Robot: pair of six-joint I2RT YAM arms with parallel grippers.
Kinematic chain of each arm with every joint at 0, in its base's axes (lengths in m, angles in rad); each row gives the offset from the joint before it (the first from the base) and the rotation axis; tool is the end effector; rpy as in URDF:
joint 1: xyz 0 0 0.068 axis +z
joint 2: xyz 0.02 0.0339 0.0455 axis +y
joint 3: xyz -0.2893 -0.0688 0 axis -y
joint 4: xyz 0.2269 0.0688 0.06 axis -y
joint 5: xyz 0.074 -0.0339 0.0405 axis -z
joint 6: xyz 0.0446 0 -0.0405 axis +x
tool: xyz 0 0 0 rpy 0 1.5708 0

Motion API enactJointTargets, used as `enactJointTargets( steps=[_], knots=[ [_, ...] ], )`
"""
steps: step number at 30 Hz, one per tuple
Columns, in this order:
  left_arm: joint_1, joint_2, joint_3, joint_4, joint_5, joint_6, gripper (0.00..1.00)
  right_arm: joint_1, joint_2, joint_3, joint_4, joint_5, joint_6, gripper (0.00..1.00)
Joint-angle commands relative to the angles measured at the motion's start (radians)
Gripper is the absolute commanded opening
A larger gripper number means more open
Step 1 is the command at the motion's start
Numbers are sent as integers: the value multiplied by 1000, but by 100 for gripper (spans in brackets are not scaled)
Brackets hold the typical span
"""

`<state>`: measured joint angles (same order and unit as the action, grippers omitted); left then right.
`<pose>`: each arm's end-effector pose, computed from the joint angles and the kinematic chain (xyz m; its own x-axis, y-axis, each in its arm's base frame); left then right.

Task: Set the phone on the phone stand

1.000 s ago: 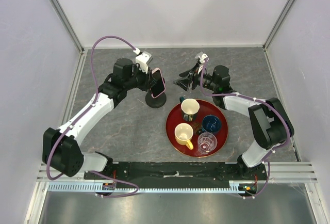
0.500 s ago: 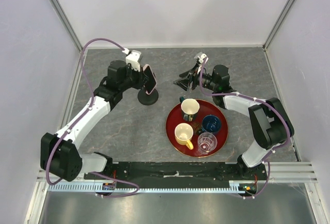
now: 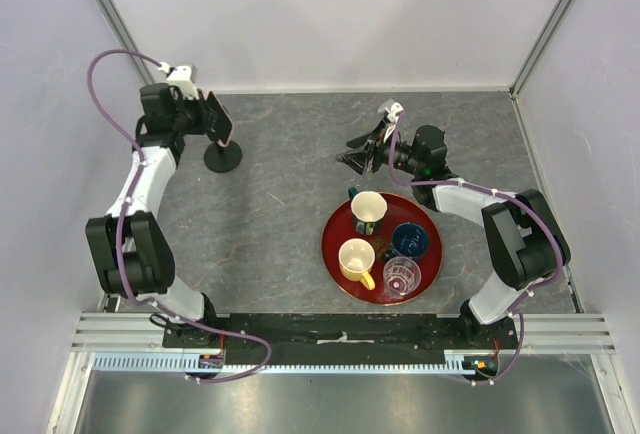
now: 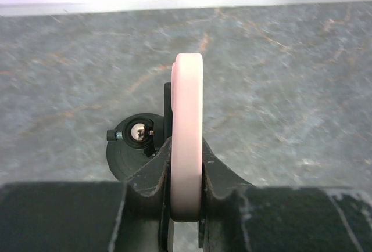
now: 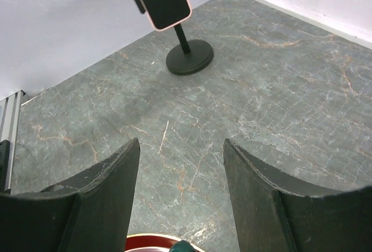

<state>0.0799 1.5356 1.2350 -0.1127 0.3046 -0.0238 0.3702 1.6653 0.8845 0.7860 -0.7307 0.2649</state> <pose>0.3510 0.0147 0.3459 -0.4049 -0.0552 -0.9127 0.1881 0.9718 -0.1422 0.3229 0.1572 0.2850 -0.2288 0.1204 -0.9660 -0.8618 0.4365 0.2585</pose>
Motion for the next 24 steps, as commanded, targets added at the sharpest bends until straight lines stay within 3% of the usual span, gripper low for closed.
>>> enactJointTargets(
  steps=[1, 10, 19, 24],
  knots=[
    [98, 83, 188, 125, 167, 197, 2, -2, -1, 18, 96, -36, 22, 66],
    [181, 320, 501, 1, 239, 212, 2, -10, 33, 37, 134, -64, 45, 65],
    [236, 455, 716, -44, 260, 215, 2, -20, 39, 48, 96, -68, 20, 65],
    [268, 478, 744, -44, 271, 240, 2, -22, 44, 56, 75, -70, 13, 65]
  ],
)
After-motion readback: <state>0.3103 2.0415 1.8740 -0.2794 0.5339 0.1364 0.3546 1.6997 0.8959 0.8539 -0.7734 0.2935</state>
